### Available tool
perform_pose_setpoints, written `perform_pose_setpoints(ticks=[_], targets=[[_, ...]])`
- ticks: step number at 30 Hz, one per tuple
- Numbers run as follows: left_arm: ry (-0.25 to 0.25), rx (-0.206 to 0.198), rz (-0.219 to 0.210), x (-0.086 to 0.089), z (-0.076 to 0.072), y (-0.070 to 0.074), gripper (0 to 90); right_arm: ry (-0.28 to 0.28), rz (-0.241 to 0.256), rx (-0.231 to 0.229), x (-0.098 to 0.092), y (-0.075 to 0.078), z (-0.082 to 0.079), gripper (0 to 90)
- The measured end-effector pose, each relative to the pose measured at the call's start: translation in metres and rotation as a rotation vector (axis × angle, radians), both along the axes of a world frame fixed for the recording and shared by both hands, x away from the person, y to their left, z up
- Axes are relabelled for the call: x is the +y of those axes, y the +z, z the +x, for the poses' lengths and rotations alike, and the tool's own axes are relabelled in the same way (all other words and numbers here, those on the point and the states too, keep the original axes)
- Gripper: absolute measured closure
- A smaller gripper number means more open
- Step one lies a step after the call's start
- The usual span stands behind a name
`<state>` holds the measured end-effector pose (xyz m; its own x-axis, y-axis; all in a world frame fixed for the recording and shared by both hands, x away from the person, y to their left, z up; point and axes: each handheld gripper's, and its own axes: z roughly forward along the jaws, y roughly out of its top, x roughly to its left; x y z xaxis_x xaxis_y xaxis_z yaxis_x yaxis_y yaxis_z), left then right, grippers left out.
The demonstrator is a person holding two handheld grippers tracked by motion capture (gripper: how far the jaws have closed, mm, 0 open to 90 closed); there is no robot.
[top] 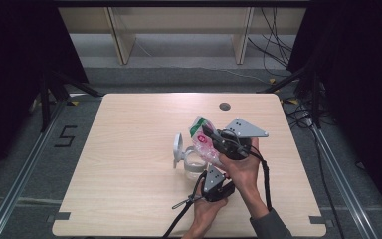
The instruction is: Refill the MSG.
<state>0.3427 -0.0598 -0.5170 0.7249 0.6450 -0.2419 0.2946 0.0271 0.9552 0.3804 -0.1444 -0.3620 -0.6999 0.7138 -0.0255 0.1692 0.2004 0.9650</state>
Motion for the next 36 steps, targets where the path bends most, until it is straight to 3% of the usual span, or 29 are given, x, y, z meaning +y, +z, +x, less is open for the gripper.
perform_pose_setpoints(ticks=[12, 25, 27, 28, 32, 36], targets=[[-0.001, -0.003, 0.0, -0.001, 0.002, 0.0, 76.4, 0.004, -0.039, -0.012, 0.008, -0.002, 0.003, 90.0], [-0.002, -0.015, -0.003, -0.002, 0.003, 0.0, 76.5, 0.016, -0.027, 0.004, 0.012, -0.003, 0.005, 90.0], [-0.004, -0.018, -0.014, -0.003, 0.002, 0.0, 76.6, 0.007, -0.053, 0.008, 0.012, -0.002, 0.005, 90.0], [-0.006, -0.018, -0.01, -0.003, 0.002, 0.0, 76.6, 0.003, -0.051, -0.009, 0.012, -0.003, 0.006, 90.0], [-0.006, -0.016, -0.017, -0.004, 0.003, 0.0, 76.7, 0.014, -0.037, 0.0, 0.014, -0.004, 0.008, 90.0], [-0.007, -0.02, -0.008, -0.004, 0.002, 0.0, 76.8, 0.003, -0.054, 0.013, 0.014, -0.004, 0.009, 90.0]])
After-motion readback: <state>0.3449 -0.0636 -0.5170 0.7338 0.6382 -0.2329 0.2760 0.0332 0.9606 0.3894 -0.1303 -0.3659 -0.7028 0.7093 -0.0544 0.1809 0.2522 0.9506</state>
